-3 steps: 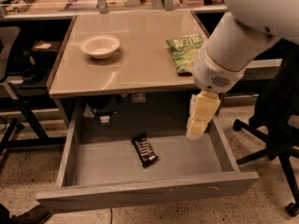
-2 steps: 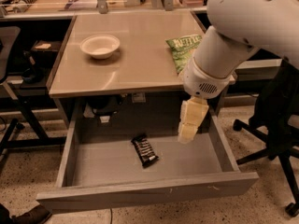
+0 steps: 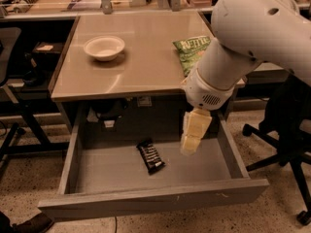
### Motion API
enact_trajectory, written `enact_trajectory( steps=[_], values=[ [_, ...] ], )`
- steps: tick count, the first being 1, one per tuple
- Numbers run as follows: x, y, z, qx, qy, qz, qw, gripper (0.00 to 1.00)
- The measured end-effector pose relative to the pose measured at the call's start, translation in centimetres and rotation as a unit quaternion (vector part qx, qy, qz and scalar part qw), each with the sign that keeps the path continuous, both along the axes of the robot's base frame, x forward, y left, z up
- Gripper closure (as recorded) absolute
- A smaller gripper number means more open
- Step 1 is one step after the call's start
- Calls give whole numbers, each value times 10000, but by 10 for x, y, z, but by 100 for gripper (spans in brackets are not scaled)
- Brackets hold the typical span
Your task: Pick rxbar chocolate from top drawer and place on counter
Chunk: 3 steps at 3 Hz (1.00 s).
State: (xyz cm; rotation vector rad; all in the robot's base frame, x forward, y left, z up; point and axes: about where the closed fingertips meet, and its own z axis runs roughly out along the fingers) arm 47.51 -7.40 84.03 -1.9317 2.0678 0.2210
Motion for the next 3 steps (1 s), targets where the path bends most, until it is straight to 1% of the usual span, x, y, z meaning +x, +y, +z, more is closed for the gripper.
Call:
enact_trajectory(
  steps=[1,2,3],
  values=[
    [5,21,-19,272,-54,214,9994,0],
    [14,40,-34,505,-86,364,9980,0],
    [15,41,-34,510,-86,364,9980,0]
  ],
)
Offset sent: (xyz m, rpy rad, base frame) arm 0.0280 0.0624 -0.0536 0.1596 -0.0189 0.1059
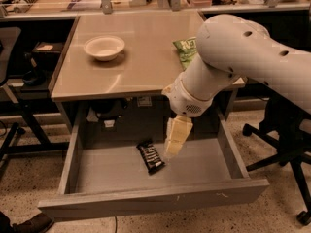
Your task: Pick rxbar chocolate from top drawer and place on counter
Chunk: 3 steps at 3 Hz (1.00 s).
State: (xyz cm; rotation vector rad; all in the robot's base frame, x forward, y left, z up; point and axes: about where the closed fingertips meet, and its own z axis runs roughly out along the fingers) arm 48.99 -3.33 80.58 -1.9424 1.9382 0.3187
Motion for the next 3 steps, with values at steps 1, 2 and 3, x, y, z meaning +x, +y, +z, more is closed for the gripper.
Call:
enact_trajectory(
  steps=[1,2,3],
  values=[
    [-1,1,-3,21,40,26,10000,0],
    [2,10,-28,218,74,36,9997,0],
    [13,23,-77,563,168,25,9983,0]
  ],
)
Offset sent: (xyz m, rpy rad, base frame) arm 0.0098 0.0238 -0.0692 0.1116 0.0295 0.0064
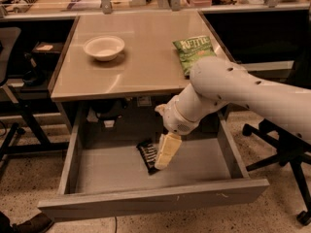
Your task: Pick rxbar chocolate from top drawer and place on counter
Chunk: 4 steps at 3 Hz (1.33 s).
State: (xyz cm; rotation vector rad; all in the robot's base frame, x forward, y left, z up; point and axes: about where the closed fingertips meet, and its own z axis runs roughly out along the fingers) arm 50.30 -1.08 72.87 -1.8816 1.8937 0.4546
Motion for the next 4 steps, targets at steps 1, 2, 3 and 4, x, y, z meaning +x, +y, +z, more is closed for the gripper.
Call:
enact_trajectory(
  steps=[1,2,3,4],
  values=[
    [-2,4,-5,13,-7,55,10000,0],
    [1,16,-27,161,38,93,9998,0],
    [7,21,-45,276,39,108,9996,0],
    [11,23,-58,380,44,81,9992,0]
  ],
)
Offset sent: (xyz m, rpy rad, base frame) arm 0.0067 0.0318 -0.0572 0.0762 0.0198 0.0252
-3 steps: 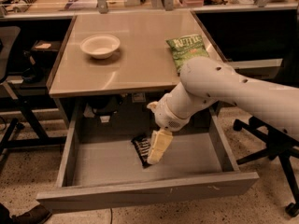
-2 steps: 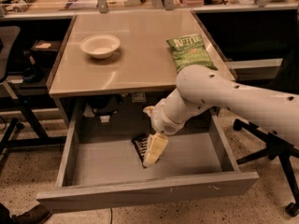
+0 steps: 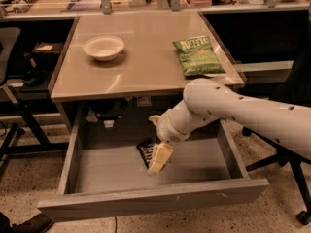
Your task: Pick rxbar chocolate from top drawer and place on counter
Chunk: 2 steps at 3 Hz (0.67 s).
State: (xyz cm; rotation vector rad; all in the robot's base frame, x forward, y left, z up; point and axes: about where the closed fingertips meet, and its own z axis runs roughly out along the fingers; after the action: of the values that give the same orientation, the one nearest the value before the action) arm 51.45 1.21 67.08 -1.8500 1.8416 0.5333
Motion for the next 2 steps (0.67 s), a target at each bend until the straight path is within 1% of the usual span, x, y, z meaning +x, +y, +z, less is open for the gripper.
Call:
enact_trajectory(
  steps=[1,2],
  values=[
    [7,3,-21,136,67,-45,9999,0],
    [6,6,-30,155,99,29,9998,0]
  ],
)
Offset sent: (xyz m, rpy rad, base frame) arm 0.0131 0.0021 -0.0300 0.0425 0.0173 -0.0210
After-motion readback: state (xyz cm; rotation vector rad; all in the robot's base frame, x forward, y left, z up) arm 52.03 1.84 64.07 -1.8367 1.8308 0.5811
